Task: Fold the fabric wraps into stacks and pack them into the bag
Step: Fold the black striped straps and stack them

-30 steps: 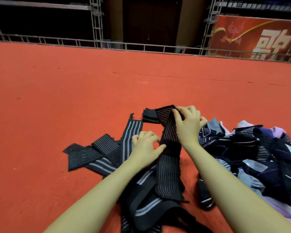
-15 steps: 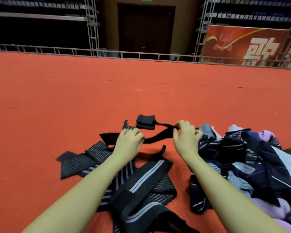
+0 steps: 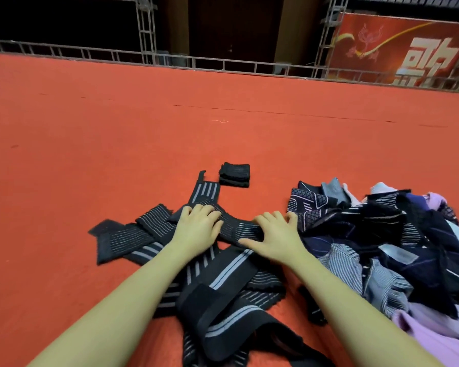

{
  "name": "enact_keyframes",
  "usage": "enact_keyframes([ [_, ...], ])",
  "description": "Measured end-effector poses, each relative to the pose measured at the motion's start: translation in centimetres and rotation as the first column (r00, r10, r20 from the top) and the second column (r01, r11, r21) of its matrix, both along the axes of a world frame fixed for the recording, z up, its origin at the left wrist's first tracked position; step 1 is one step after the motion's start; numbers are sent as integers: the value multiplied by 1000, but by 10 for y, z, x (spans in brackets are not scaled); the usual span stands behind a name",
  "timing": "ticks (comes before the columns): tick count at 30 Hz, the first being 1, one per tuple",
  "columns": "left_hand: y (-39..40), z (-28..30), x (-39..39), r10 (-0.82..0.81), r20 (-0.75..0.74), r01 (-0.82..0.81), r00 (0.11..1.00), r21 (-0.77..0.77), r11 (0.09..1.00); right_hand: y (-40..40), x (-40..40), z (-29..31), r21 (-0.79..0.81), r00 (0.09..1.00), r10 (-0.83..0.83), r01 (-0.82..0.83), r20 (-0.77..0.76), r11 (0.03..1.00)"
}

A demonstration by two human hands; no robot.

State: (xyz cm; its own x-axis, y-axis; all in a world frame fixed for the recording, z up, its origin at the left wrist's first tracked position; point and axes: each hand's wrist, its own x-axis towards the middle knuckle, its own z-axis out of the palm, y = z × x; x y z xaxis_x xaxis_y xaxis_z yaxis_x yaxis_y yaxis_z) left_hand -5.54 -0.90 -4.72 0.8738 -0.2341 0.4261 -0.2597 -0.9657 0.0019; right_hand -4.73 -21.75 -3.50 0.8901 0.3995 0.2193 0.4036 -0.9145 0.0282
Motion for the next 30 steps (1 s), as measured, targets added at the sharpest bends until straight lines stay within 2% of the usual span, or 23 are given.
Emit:
enact_keyframes([
  [4, 12, -10, -6, -77, -67, 72, 995, -77, 994, 16, -6, -6, -37, 998, -10, 7, -64, 999],
  [9, 21, -13, -9, -33, -91, 41, 995, 81, 996, 25, -5, -8, -41, 997, -41, 38, -63, 998],
  [11, 19, -7, -6, -52, -183, 68, 982, 82, 994, 24, -3, -12, 58, 999, -42, 41, 13, 997],
  [13, 16, 1, -5, -62, -268, 81, 961, 62, 995, 20, -1, -17, 244, 991, -95, 71, 90, 967],
  [15, 12, 5, -5, -74, -345, 84, 936, 15, 996, 12, 4, -17, 426, 959, -224, 133, 171, 895],
  [19, -1, 7, -6, -69, -451, 78, 890, 1, 997, -9, 15, 4, 616, 869, -443, 228, 220, 754],
  [22, -18, 14, -5, -91, -474, 90, 876, -24, 996, -25, 21, 22, 687, 830, -507, 227, 234, 690],
  [27, -57, 18, -4, -95, -542, 132, 835, 31, 991, -53, 25, 39, 753, 775, -578, 215, 256, 622],
  [30, -84, 17, -4, -118, -572, 149, 812, 8, 989, -72, 24, 50, 769, 761, -589, 197, 271, 608],
])
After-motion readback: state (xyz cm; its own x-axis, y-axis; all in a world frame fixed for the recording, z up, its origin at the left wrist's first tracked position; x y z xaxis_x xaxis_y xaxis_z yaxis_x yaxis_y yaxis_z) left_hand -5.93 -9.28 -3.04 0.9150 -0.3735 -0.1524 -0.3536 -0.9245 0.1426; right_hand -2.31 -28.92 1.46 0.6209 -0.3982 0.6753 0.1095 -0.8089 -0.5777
